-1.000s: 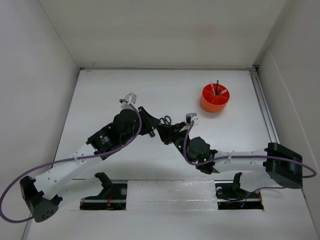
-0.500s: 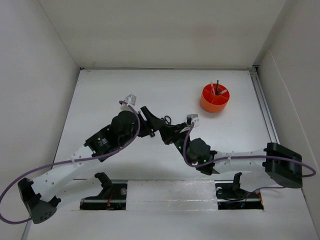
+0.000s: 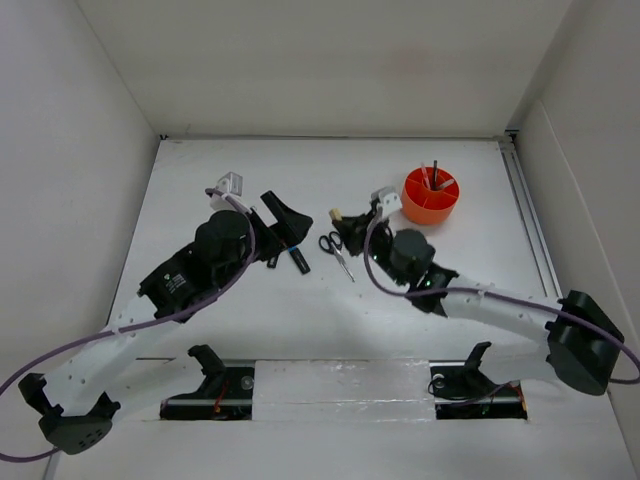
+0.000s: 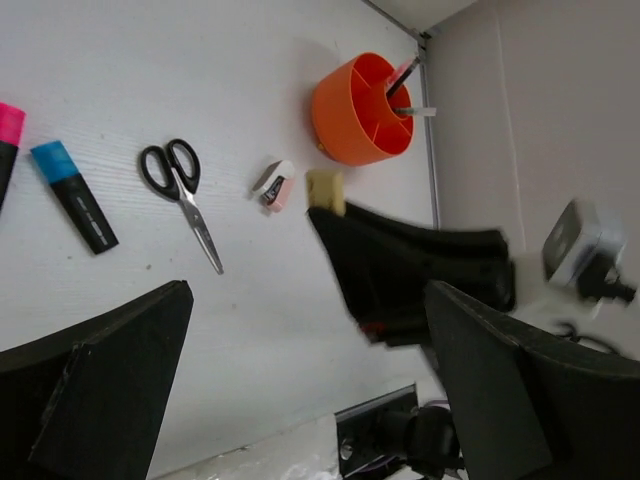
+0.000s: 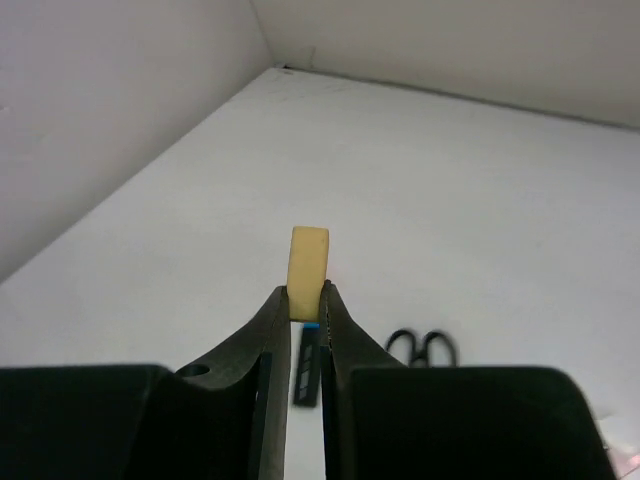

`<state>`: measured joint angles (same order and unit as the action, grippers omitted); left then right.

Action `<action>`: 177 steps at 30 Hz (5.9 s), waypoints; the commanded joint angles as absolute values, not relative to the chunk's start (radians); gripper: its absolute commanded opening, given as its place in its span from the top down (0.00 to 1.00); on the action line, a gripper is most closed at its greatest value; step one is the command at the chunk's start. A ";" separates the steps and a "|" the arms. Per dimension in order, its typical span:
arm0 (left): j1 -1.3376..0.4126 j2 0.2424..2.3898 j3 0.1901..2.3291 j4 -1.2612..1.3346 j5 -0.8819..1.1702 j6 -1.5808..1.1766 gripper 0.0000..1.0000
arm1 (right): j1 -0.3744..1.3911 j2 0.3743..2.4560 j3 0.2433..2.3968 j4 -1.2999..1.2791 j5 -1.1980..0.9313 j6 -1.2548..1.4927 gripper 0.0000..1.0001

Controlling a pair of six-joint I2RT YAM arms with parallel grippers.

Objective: Sort the stationery into containers
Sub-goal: Place the stationery in the storage box.

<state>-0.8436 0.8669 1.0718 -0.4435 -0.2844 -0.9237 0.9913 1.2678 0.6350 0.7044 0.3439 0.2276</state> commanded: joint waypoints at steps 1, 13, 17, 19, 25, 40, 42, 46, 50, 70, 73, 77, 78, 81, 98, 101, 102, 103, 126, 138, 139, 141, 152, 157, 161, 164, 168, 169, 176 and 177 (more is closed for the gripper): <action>-0.799 0.877 1.106 -0.537 -0.289 -0.807 0.00 | 0.788 1.227 0.869 0.435 0.001 0.068 1.00; -0.799 1.166 1.152 -0.586 -0.209 -0.609 0.00 | 0.132 1.485 1.360 0.169 -0.636 -0.175 1.00; -0.772 1.213 1.163 -0.586 -0.149 -0.534 0.00 | -0.082 1.672 1.541 0.112 -0.982 -0.155 1.00; -0.709 1.213 1.146 -0.586 -0.135 -0.499 0.00 | -0.158 1.780 1.636 0.095 -1.054 -0.123 1.00; -0.640 1.175 1.092 -0.560 -0.190 -0.402 0.00 | -0.196 1.913 1.726 0.049 -1.014 -0.124 1.00; -0.640 1.075 0.980 -0.454 -0.115 -0.393 0.00 | -0.186 2.048 1.718 0.049 -0.899 -0.228 1.00; -0.640 1.075 0.980 -0.454 -0.115 -0.393 0.00 | -0.186 2.060 1.703 0.064 -0.928 -0.229 1.00; -0.640 1.075 0.971 -0.454 -0.115 -0.393 0.00 | -0.196 2.065 1.626 0.116 -0.960 -0.239 1.00; -0.640 1.075 0.971 -0.454 -0.106 -0.393 0.00 | -0.218 2.054 1.576 0.160 -1.014 -0.230 1.00; -0.640 1.094 0.971 -0.445 -0.078 -0.393 0.00 | -0.285 2.114 1.508 0.331 -1.167 -0.037 1.00; -0.640 1.094 0.971 -0.445 -0.078 -0.393 0.00 | -0.285 2.114 1.508 0.331 -1.167 -0.037 1.00; -0.640 1.094 0.971 -0.445 -0.069 -0.383 0.00 | -0.276 2.123 1.517 0.321 -1.146 -0.037 1.00; -0.640 1.094 0.971 -0.445 -0.069 -0.383 0.00 | -0.276 2.134 1.531 0.321 -1.146 -0.037 1.00; -0.640 1.103 0.971 -0.445 -0.069 -0.383 0.00 | -0.276 2.154 1.545 0.281 -1.143 -0.037 1.00; -0.640 1.085 0.971 -0.436 -0.060 -0.383 0.00 | -0.249 2.154 1.557 0.249 -1.195 -0.046 1.00; -0.640 1.085 0.971 -0.436 -0.060 -0.374 0.00 | -0.249 2.154 1.557 0.239 -1.215 -0.055 1.00; -0.640 1.085 0.971 -0.436 -0.051 -0.374 0.00 | -0.249 2.145 1.548 0.239 -1.227 -0.055 1.00; -0.640 1.085 0.971 -0.436 -0.051 -0.374 0.00 | -0.249 2.145 1.548 0.239 -1.227 -0.055 1.00; -0.640 1.085 0.962 -0.436 -0.041 -0.374 0.00 | -0.249 2.135 1.529 0.144 -1.261 -0.155 0.96; -0.640 1.075 0.962 -0.436 -0.041 -0.374 0.00 | -0.239 2.126 1.529 0.135 -1.261 -0.175 0.73; -0.640 1.075 0.962 -0.436 -0.041 -0.374 0.00 | -0.239 2.126 1.529 0.135 -1.261 -0.175 0.71; -0.640 1.075 0.962 -0.436 -0.041 -0.374 0.00 | -0.239 2.126 1.529 0.135 -1.261 -0.175 0.69; -0.640 1.075 0.962 -0.436 -0.041 -0.374 0.00 | -0.230 2.126 1.529 0.135 -1.270 -0.184 0.66; -0.640 1.075 0.962 -0.436 -0.041 -0.374 0.00 | -0.230 2.117 1.529 0.135 -1.281 -0.184 0.66; -0.640 1.075 0.962 -0.436 -0.041 -0.374 0.00 | -0.230 2.108 1.529 0.135 -1.290 -0.184 0.66; -0.640 1.075 0.962 -0.436 -0.041 -0.374 0.00 | -0.230 2.085 1.539 0.135 -1.290 -0.166 0.66; -0.640 1.075 0.962 -0.436 -0.041 -0.374 0.00 | -0.230 2.063 1.557 0.144 -1.244 -0.129 0.65; -0.640 1.075 0.962 -0.436 -0.041 -0.374 0.00 | -0.230 2.063 1.557 0.153 -1.244 -0.117 0.63; -0.640 1.075 0.962 -0.436 -0.051 -0.374 0.00 | -0.239 1.962 1.457 0.486 -1.069 0.158 0.63; -0.640 1.084 0.962 -0.436 -0.060 -0.374 0.00 | -0.239 1.942 1.447 0.527 -1.034 0.226 0.63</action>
